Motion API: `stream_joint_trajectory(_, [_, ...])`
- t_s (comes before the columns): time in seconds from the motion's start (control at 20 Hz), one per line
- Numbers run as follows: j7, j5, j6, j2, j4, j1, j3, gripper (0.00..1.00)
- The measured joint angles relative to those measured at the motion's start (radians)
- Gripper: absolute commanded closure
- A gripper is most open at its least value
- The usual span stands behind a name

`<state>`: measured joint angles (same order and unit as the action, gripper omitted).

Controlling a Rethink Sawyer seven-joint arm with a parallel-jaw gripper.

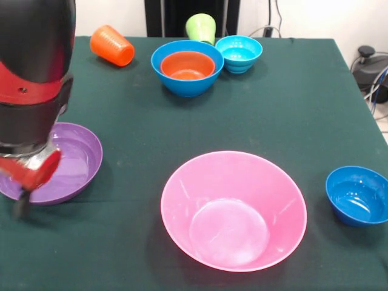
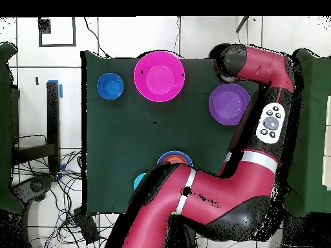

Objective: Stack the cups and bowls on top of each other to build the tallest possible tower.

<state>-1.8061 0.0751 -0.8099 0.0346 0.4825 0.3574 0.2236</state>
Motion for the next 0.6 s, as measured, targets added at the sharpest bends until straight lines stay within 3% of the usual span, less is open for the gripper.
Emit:
stream_joint_trajectory(0.1, [0.014,0.045,0.182,-0.003,0.0,0.002,-0.003,0.0])
stream_joint_trajectory(0.3, [0.041,0.073,0.3,-0.004,0.0,0.006,-0.015,0.0])
stream_joint_trajectory(0.6, [0.082,0.087,0.307,-0.006,0.0,0.011,-0.038,0.0])
